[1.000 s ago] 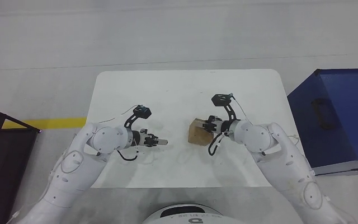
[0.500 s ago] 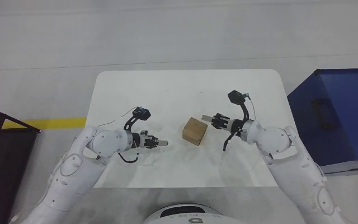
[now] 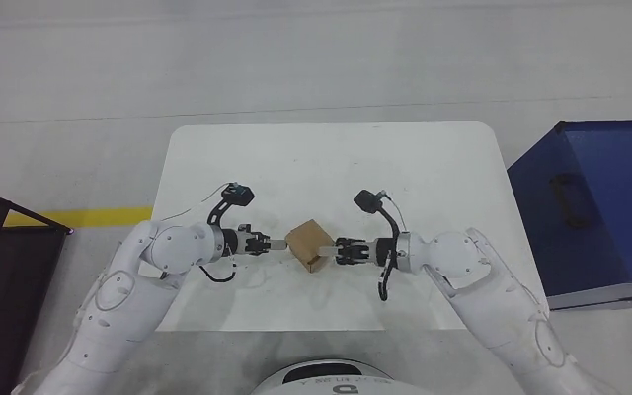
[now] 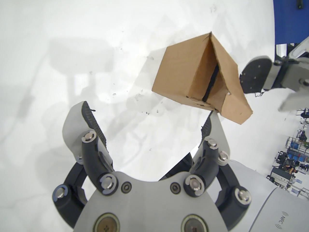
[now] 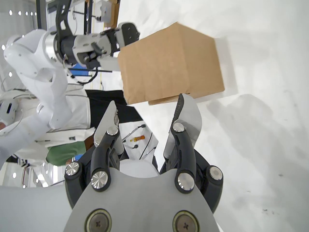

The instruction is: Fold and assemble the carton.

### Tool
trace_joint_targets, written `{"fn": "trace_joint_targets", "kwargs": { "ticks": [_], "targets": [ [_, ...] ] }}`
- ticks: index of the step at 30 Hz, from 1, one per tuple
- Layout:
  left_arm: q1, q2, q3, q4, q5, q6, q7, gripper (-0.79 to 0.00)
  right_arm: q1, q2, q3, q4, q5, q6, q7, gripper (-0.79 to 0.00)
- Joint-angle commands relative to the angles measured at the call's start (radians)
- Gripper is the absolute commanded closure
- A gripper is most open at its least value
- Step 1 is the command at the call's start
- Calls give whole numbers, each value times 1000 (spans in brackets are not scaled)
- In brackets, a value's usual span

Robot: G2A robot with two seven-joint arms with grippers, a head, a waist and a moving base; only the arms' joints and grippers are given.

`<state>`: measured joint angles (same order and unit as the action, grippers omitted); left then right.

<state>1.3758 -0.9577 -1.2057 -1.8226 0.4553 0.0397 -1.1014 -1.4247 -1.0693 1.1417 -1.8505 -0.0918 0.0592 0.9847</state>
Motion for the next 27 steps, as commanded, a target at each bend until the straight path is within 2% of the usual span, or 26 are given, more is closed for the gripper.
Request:
{"fn": "trace_joint_targets", "kwargs": {
  "ticks": [1, 5, 8, 11, 15, 21, 27],
  "targets": [
    [11, 3, -15, -5, -1, 0, 0, -785, -5, 2, 29, -4, 14, -3, -44, -517],
    [40, 10, -40, -18, -5, -3, -6, -785, -34, 5, 71, -2, -25, 25, -176, -493],
    [58, 13, -47, -28, -3, -4, -19, -785, -28, 3, 50, 35, -79, 59, -209, -446],
    [62, 19, -28, -40, 44, -23, -86, -785, -3, -5, 1, 64, -110, 81, -223, -437],
    [48, 17, 7, -52, 81, -19, -99, -785, 22, -11, -32, 79, -122, 91, -232, -437],
    [-24, 1, 110, -24, 160, 34, -120, -785, 14, -10, -30, 70, -112, 73, -234, -449],
    [-150, -32, 231, 56, 225, 88, -97, -785, -37, -1, 14, 40, -96, 45, -235, -449]
  ]
}}
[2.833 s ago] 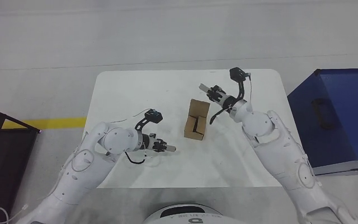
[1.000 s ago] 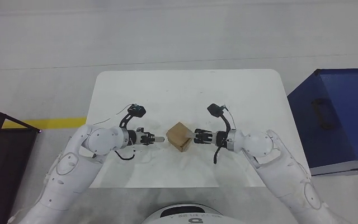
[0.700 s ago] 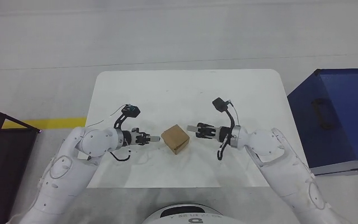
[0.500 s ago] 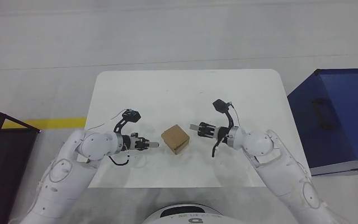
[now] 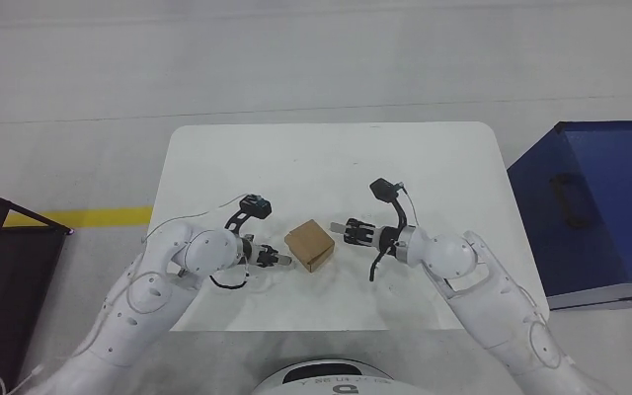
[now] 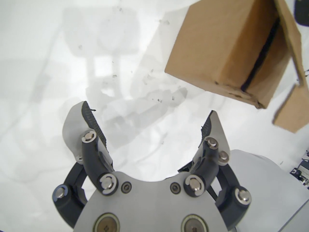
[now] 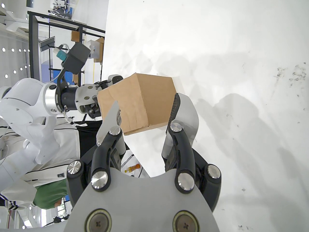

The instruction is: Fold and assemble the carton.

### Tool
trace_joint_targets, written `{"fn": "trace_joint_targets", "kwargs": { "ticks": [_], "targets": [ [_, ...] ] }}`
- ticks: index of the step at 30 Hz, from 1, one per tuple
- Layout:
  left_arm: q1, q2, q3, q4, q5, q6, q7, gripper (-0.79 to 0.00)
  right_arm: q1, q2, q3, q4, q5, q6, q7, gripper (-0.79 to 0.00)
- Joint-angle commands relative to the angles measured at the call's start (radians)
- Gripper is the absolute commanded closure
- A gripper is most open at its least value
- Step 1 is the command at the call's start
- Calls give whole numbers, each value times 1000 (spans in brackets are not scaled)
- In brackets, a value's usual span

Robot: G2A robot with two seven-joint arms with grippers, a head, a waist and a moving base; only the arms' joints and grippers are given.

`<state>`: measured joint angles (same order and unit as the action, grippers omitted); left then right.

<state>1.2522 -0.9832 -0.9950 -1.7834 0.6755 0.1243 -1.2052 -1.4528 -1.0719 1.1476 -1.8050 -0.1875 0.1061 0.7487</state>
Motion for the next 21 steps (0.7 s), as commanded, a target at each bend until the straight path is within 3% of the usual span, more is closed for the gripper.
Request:
{"fn": "trace_joint_targets", "kwargs": {
  "ticks": [1, 11, 21],
  "targets": [
    [-51, -12, 37, 34, 18, 5, 9, -785, -20, 4, 15, -15, 0, -7, 0, -443],
    [-270, -84, 199, 188, 25, -11, 53, -785, -169, 29, 150, -117, 27, -73, -17, -477],
    [-465, -219, 402, 357, -83, -35, 226, -785, -365, 52, 370, -195, 93, -152, -77, -477]
  ]
}}
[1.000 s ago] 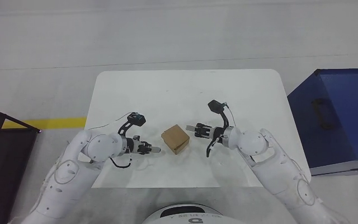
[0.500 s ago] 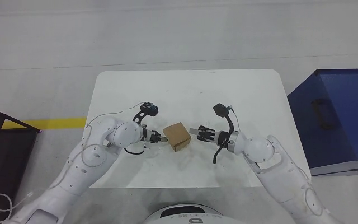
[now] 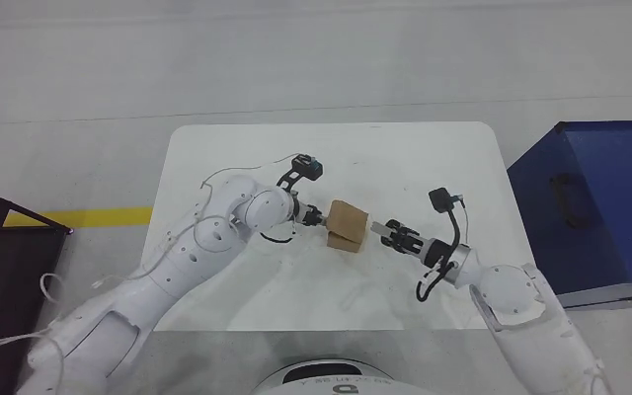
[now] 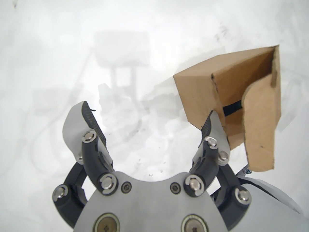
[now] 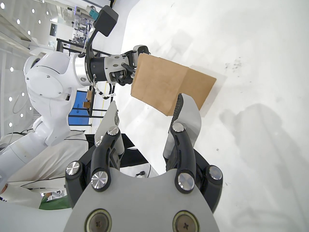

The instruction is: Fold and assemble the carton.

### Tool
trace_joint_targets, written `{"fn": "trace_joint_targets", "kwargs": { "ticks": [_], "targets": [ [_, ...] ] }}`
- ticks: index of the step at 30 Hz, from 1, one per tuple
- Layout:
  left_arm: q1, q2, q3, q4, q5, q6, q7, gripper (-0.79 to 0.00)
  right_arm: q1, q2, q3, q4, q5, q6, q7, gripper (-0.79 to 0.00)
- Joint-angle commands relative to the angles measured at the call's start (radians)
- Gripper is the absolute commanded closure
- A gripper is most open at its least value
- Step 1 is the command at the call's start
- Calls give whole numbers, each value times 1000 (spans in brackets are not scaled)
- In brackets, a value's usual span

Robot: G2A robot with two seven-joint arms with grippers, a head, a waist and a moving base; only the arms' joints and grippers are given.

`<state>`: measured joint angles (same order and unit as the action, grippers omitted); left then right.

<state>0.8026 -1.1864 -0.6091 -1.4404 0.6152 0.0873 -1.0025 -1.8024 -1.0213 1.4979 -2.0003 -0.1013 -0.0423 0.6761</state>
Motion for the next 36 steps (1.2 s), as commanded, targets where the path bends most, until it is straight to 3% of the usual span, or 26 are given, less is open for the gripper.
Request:
{"fn": "trace_joint_targets", "kwargs": {
  "ticks": [1, 5, 7, 12, 18, 21, 24, 36],
  "targets": [
    [-29, -29, 29, 25, -42, 2, 41, -785, -28, 2, 33, 2, 12, -7, -8, -477],
    [-55, -65, 57, 68, -97, -2, 78, -785, -52, 3, 66, 18, 9, 8, -35, -536],
    [-52, -65, 43, 91, -104, -2, 78, -785, -54, 3, 66, 22, -7, 30, -50, -640],
    [10, -15, -80, 65, -84, 20, 67, -785, -26, 0, 26, 58, -1, 51, -30, -634],
    [172, 52, -287, -126, -143, 5, 83, -785, 55, -7, -58, 111, -6, 73, -5, -566],
    [238, 66, -333, -184, -187, -36, 81, -785, 92, -11, -96, 138, -4, 78, 5, -551],
    [258, 64, -325, -189, -227, -55, 75, -785, 126, -15, -126, 162, -5, 86, 11, -542],
    [137, 16, -185, -56, -188, -43, 52, -785, 130, -17, -136, 165, 15, 86, -7, -533]
  ]
}}
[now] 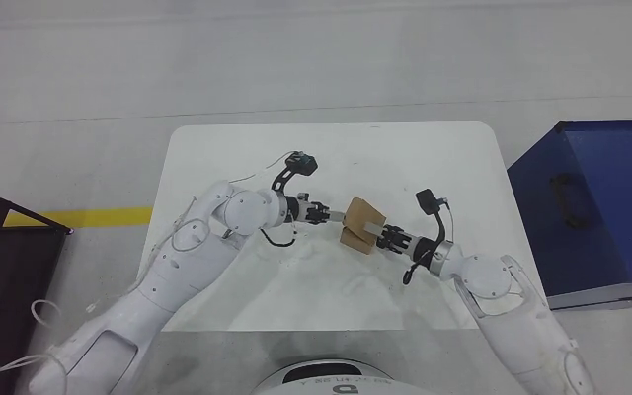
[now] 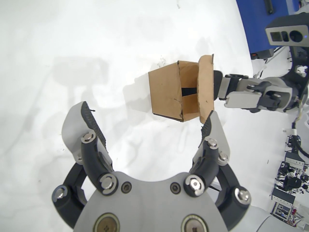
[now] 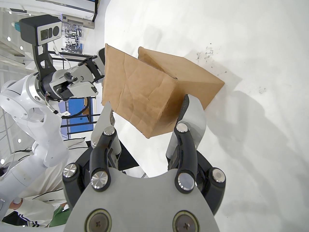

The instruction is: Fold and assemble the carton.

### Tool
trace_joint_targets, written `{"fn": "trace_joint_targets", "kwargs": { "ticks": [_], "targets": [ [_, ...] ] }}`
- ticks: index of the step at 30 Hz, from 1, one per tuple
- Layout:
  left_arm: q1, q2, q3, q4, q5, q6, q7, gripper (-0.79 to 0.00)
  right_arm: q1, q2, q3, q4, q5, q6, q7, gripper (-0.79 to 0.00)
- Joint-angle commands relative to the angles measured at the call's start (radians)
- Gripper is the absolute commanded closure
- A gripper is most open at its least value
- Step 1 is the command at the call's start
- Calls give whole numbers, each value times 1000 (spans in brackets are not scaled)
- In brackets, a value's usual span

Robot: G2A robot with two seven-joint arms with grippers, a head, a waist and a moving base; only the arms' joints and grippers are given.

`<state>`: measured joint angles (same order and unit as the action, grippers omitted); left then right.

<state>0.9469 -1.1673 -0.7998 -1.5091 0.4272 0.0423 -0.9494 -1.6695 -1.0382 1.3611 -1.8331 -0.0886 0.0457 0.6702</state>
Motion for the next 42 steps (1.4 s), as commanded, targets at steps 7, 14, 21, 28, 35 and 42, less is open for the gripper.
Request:
{"fn": "trace_joint_targets", "kwargs": {
  "ticks": [7, 14, 21, 28, 35, 42],
  "targets": [
    [-41, -20, 36, 65, 1, -4, -4, -785, -14, 1, 4, -8, 14, -10, -8, -523],
    [-71, -42, 71, 111, -12, -14, 1, -785, 16, -2, -11, 23, 50, -34, 21, -440],
    [-83, -50, 59, 147, -34, -24, 17, -785, 45, -3, -26, 41, 47, -33, 29, -446],
    [-7, -39, -62, 134, -263, -22, 89, -785, 39, -1, -20, 31, 39, -24, 20, -520],
    [142, -63, -231, 119, -912, 17, 314, -785, 24, 0, -12, 14, 39, -17, 3, -511],
    [150, -60, -222, 104, -931, 98, 214, -785, 11, 1, -10, -1, 38, -11, -5, -499]
  ]
}}
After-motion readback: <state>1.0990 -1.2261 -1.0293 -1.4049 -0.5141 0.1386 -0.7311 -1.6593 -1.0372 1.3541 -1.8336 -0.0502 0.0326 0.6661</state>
